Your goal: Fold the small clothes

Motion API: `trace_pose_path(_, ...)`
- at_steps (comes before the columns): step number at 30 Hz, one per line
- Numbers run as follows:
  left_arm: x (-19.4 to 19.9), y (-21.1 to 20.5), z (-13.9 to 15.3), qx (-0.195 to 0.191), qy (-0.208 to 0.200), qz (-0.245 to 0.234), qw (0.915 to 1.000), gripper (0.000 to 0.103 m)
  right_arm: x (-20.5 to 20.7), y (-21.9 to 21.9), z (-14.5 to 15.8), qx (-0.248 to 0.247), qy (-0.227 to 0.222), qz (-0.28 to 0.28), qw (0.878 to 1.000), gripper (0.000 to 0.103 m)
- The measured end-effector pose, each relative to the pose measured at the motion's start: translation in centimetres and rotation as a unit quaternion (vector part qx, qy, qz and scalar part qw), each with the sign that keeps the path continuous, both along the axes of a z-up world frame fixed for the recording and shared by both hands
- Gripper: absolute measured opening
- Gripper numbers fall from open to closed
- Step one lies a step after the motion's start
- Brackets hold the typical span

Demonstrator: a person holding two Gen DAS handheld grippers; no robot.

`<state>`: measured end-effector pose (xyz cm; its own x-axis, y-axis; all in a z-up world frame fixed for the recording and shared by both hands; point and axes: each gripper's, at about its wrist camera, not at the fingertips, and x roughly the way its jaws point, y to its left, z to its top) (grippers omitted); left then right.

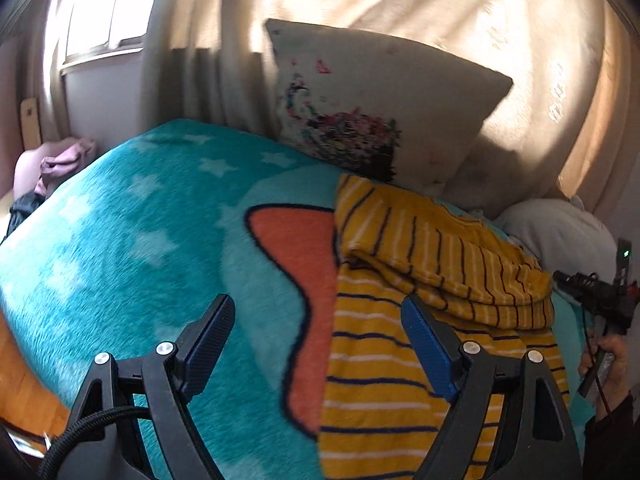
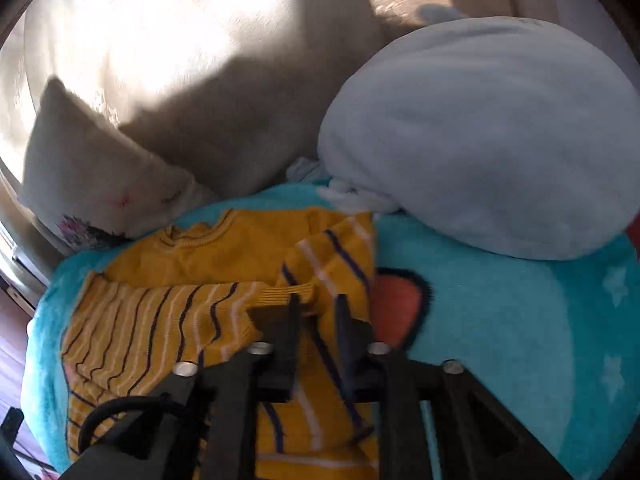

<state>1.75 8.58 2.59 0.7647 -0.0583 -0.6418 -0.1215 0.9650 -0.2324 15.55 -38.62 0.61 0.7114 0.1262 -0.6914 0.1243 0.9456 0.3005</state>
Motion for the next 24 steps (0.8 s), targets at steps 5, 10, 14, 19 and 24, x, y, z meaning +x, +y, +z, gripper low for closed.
trace_pose_path(5, 4.1, -4.2, 0.2, 0.003, 0.002, -0.052, 0.9987, 0.085, -1.7, 0.0, 0.7, 0.069, -0.037, 0.039, 0.996, 0.028)
trace_pose_path(10, 10.2, -7.0, -1.3, -0.021, 0.023, -0.083, 0.9961, 0.085, 0.0, 2.6, -0.2, 0.128, -0.038, 0.116, 0.984, 0.028)
trace_pose_path(14, 13.8, -7.4, -3.7, -0.012, 0.064, -0.059, 0.9961, 0.085, 1.8, 2.2, -3.1, 0.105, 0.026, 0.076, 0.991, 0.028)
trace_pose_path(19, 14.6, -6.6, -5.4, 0.013, 0.093, -0.045, 0.9945, 0.085, 0.6, -0.7, -3.8, 0.095, 0.037, 0.023, 0.995, 0.025)
trace_pose_path(24, 13.9, -5.1, -6.2, 0.014, 0.124, -0.033, 0.9916, 0.085, -2.1, -2.6, -1.8, 0.08, 0.013, -0.01, 0.997, 0.045)
